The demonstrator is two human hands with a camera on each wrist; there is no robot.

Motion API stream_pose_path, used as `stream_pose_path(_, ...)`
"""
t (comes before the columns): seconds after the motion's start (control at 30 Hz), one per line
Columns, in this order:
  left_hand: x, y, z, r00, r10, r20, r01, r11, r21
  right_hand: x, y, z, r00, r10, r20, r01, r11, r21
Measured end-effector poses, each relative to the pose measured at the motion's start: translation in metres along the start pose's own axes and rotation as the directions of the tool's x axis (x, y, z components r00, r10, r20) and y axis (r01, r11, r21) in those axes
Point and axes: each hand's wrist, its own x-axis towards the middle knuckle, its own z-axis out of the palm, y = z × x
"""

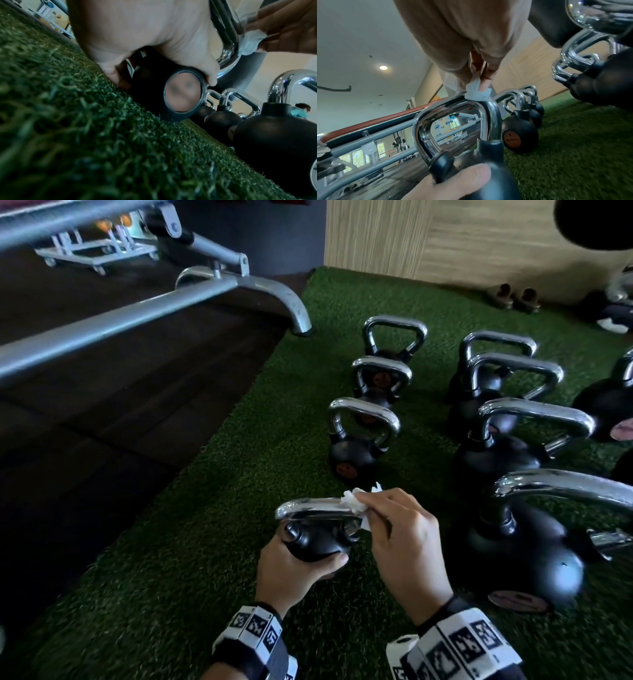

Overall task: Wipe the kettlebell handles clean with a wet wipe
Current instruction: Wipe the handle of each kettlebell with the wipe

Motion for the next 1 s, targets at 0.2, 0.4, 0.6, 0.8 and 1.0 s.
stream_pose_path(0.2,0.0,0.0,-0.002,0.999,0.002,0.035,0.0,0.999,-0.046,0.001,0.025,-0.004,0.928,0.362,0.092,-0.372,0.912,0.17)
stream_pose_path(0.4,-0.001,0.001,-0.003,0.998,-0.039,0.056,0.041,0.998,-0.037,-0.011,0.033,0.009,0.809,0.567,0.155,-0.566,0.679,0.468)
stream_pose_path(0.6,-0.004,0.011,-0.004,0.976,-0.19,0.104,0.204,0.967,-0.152,-0.024,0.044,0.028,0.678,0.636,0.367,-0.717,0.464,0.52)
stream_pose_path(0.8,-0.016,0.046,-0.028,0.934,-0.302,0.191,0.248,0.932,0.264,-0.034,0.052,0.007,0.703,0.575,0.417,-0.7,0.663,0.266)
stream_pose_path(1.0,-0.03,0.061,-0.052,0.894,-0.29,0.341,0.246,0.955,0.166,-0.036,0.019,-0.029,0.755,0.44,0.486,-0.634,0.678,0.372)
